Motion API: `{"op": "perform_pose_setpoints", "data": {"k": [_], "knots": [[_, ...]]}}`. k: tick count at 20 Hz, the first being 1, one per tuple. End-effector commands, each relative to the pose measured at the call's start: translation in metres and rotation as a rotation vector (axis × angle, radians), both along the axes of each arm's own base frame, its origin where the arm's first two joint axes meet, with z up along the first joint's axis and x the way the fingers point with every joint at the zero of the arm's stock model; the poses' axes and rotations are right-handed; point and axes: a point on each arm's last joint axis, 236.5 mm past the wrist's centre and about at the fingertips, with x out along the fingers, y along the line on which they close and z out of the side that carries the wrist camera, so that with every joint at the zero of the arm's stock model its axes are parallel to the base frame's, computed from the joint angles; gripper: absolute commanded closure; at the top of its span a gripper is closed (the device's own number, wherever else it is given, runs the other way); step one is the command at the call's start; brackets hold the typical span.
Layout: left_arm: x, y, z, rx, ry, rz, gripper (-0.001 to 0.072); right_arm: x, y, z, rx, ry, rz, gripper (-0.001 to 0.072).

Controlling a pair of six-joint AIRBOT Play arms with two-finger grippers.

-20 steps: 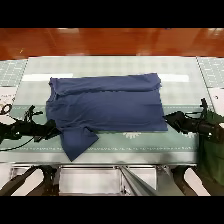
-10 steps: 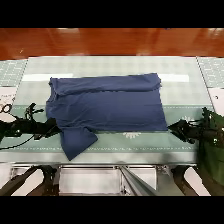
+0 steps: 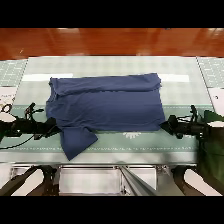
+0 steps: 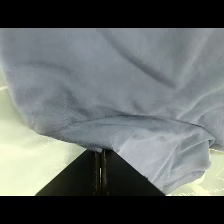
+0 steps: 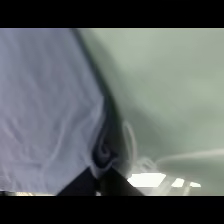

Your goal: Fold the shirts.

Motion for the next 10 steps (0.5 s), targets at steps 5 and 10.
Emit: {"op": "perform_pose_setpoints", "data": {"k": [5, 10], "knots": [[0.037, 0.021, 0.031, 0.078, -0.112, -0.041, 0.0690, 0.021, 0.020, 0.022, 0.029, -0.116, 0.117, 0.0688], [0.104, 0.039, 0.074, 0.127, -0.293, 0.009, 0.0690, 0.089, -0.002, 0.074, -0.026, -0.239, 0.139, 0.0688]]}}
